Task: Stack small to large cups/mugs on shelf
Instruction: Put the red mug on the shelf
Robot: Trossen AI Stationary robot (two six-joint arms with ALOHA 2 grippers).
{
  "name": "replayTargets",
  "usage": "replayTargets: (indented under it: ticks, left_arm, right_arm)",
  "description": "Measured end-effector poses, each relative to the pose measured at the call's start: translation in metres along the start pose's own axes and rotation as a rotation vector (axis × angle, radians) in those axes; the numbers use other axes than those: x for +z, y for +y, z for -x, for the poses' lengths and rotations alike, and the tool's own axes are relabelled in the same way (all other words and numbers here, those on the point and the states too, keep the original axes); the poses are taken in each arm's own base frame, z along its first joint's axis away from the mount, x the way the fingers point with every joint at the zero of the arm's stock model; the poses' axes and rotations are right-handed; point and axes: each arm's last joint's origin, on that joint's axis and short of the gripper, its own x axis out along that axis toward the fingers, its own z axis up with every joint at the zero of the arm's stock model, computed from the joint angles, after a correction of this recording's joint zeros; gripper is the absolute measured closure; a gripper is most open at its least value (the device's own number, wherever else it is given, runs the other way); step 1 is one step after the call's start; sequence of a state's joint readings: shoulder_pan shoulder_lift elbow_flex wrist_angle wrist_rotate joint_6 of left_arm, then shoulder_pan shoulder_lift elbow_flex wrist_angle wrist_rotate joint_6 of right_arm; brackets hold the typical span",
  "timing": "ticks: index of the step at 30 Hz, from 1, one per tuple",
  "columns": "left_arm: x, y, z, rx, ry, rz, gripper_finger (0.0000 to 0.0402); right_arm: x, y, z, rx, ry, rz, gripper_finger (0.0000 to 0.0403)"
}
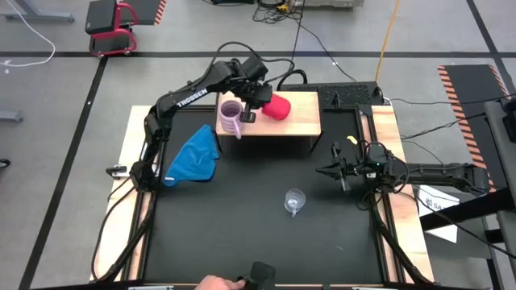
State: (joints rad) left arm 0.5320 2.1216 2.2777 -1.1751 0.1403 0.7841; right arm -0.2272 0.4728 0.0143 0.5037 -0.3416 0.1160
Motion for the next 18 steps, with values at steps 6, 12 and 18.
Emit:
replayTargets:
  ticks: [6, 12, 18]
  left_arm:
    - [0.0034, -0.0033, -0.0002, 0.021, 0.021, -0.022, 0.0397]
    - [0.0053, -0.0042, -0.0002, 0.031, 0.020, -0.021, 0.0399]
    - [0.0041, -0.0044, 0.0004, 0.038, 0.040, -0.002, 0.0400]
  right_arm:
    - [0.0000, 0.0000, 0.0000, 0.000, 0.000, 0.000, 0.0403]
    - [-0.0002, 0.0000, 0.0000, 0.000, 0.002, -0.003, 0.0403]
    - [-0.0008, -0.0001, 0.0000, -0.001, 0.008, -0.005, 0.0403]
